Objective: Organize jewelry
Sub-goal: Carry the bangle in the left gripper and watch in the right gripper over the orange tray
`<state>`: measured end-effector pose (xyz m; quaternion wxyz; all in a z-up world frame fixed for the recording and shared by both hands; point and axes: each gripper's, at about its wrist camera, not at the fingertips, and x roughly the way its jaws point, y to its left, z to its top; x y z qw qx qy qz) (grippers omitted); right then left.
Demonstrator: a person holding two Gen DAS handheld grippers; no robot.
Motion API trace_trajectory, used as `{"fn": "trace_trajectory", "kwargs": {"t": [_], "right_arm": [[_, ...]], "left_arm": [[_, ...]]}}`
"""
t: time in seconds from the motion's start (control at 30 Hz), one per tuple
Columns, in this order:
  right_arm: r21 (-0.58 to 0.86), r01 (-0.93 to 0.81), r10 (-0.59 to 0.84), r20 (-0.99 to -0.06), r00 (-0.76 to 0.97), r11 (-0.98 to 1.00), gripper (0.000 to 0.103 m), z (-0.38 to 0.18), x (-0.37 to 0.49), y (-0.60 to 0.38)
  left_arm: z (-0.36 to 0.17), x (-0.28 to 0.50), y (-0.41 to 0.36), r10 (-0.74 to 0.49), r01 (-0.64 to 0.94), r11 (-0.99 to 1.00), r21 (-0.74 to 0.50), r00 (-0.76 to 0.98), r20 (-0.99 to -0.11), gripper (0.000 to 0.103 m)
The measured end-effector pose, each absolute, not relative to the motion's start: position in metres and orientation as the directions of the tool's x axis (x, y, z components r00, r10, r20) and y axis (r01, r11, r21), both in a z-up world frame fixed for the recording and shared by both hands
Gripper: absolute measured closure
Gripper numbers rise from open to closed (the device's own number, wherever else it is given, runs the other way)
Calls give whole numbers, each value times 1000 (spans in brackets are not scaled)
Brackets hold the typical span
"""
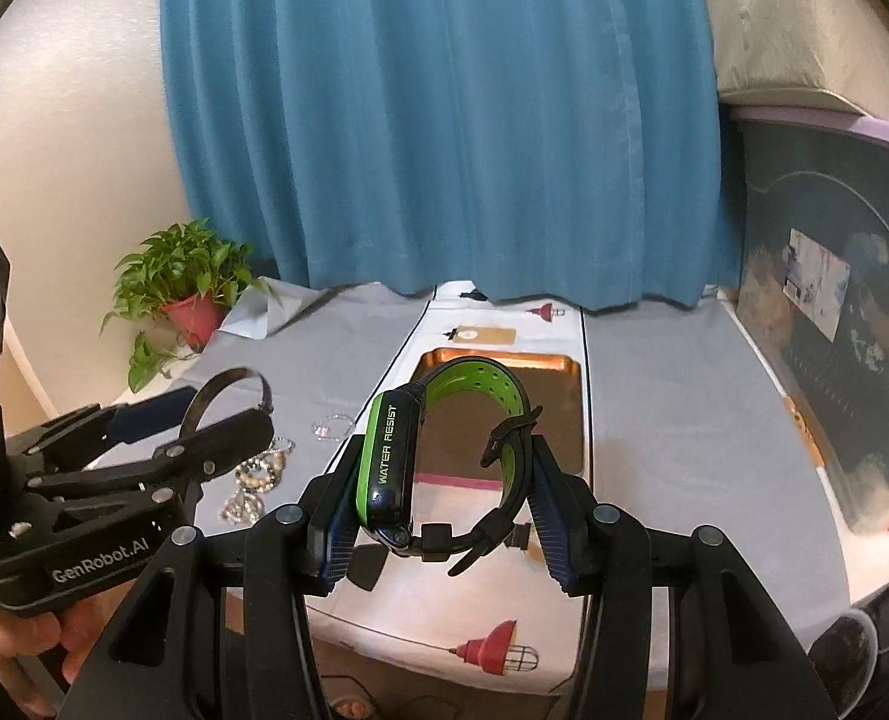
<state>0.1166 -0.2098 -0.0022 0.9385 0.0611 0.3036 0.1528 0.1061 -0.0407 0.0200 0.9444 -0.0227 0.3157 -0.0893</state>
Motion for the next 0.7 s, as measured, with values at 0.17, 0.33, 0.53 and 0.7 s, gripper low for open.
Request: {"fn": "trace_trajectory", "kwargs": {"t": [0.17, 0.33, 0.53, 0.7], "right_arm": [[271, -223, 340, -552, 761, 937, 52, -20, 125, -228], [326, -199, 359, -565, 742, 924, 51, -49, 145, -235], [323, -202, 365, -596, 715, 924, 52, -78, 182, -233], [316, -194, 358, -629, 690, 929, 51, -103, 221, -230]], "left_arm": [[9, 120, -56, -155, 150, 987, -60, 773, -615, 44], [-10, 141, -64, -141, 156, 987, -35, 745, -652, 44], [-28, 175, -66, -137, 156, 987, -28, 747, -651, 44], [-51, 216, -69, -172, 180, 982, -55, 736, -655, 44]]}}
